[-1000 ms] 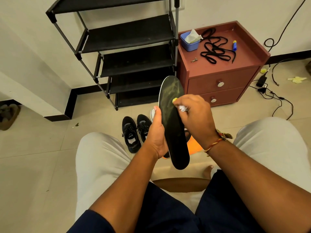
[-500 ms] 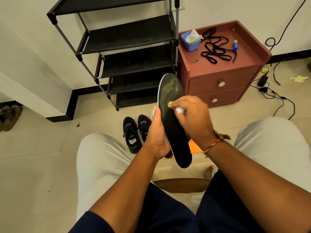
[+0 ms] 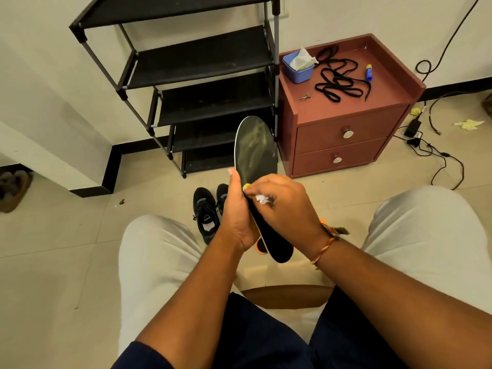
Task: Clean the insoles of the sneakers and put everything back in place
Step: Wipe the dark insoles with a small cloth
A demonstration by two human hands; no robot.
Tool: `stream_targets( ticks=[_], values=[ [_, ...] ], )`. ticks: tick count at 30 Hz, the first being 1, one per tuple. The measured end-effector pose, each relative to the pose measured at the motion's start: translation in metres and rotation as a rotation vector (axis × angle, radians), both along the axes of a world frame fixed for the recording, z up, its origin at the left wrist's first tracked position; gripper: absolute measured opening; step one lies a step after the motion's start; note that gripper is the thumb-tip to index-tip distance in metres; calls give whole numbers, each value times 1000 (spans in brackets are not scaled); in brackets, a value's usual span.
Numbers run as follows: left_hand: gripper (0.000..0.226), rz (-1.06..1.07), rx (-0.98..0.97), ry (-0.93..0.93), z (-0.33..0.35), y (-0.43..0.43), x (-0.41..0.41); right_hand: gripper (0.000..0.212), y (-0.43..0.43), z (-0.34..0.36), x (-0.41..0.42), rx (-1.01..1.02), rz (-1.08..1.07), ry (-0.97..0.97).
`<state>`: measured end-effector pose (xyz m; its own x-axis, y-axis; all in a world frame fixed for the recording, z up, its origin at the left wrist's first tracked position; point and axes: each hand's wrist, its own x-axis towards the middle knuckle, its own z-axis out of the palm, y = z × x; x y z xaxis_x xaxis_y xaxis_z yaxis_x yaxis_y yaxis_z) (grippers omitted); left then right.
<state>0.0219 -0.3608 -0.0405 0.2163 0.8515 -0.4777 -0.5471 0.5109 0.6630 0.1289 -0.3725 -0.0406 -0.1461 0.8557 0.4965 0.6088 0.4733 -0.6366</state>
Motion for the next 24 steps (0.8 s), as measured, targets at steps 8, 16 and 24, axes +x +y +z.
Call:
stream_targets(
  ticks=[8, 16, 24],
  values=[
    [77, -107, 57, 101, 4, -5, 10, 13, 25, 9, 38, -5, -280, -21],
    [88, -124, 66, 155, -5, -3, 10, 15, 32, 12, 47, -129, -404, 142],
    [81, -57, 25, 54, -9, 2, 6, 14, 29, 10, 45, -118, -333, 249]
  ],
)
